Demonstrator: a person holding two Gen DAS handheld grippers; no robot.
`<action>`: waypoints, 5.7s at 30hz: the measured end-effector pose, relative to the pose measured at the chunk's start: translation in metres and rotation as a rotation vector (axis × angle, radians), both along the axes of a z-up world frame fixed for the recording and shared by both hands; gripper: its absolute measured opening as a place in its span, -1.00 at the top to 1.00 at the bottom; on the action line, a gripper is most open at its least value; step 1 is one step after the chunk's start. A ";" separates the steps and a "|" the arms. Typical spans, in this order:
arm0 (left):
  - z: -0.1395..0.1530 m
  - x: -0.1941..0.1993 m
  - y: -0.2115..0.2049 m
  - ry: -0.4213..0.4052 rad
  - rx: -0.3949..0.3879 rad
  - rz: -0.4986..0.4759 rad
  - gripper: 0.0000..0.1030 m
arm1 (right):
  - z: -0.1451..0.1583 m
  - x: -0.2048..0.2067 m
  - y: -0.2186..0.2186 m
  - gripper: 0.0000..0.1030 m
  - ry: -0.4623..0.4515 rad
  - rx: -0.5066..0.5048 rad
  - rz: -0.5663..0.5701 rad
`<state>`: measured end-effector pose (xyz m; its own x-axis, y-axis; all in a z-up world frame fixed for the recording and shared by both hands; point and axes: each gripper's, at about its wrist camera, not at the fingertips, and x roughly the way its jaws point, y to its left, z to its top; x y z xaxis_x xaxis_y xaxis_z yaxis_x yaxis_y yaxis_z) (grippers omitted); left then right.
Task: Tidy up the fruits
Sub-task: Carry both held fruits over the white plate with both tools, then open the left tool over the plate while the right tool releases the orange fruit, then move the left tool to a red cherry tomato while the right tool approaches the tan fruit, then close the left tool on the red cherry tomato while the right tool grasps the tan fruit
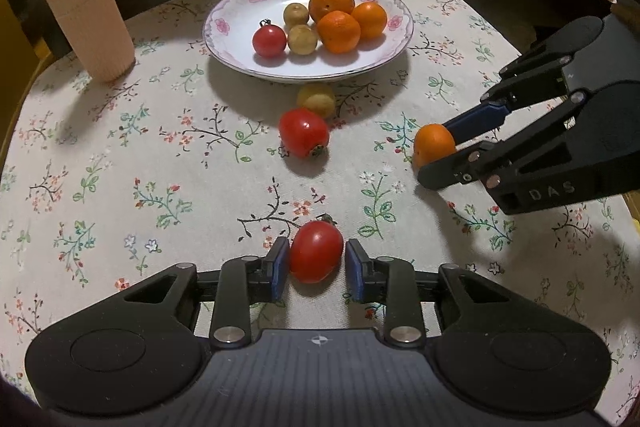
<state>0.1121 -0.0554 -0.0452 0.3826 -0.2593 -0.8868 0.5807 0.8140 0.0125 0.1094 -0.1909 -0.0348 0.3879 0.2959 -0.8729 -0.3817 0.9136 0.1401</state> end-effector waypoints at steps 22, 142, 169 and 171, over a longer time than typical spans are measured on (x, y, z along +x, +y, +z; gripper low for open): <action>0.002 0.001 -0.001 -0.008 0.005 0.003 0.33 | 0.007 -0.001 0.003 0.40 -0.025 -0.009 -0.010; -0.008 0.014 0.032 -0.023 -0.105 0.069 0.16 | -0.014 0.052 0.033 0.31 -0.108 0.170 -0.375; -0.003 -0.012 0.023 -0.025 -0.033 0.034 0.13 | 0.003 -0.047 0.012 0.49 -0.004 -0.003 -0.218; -0.001 -0.020 0.022 -0.014 -0.030 0.038 0.12 | 0.004 -0.065 0.007 0.49 0.019 -0.006 -0.207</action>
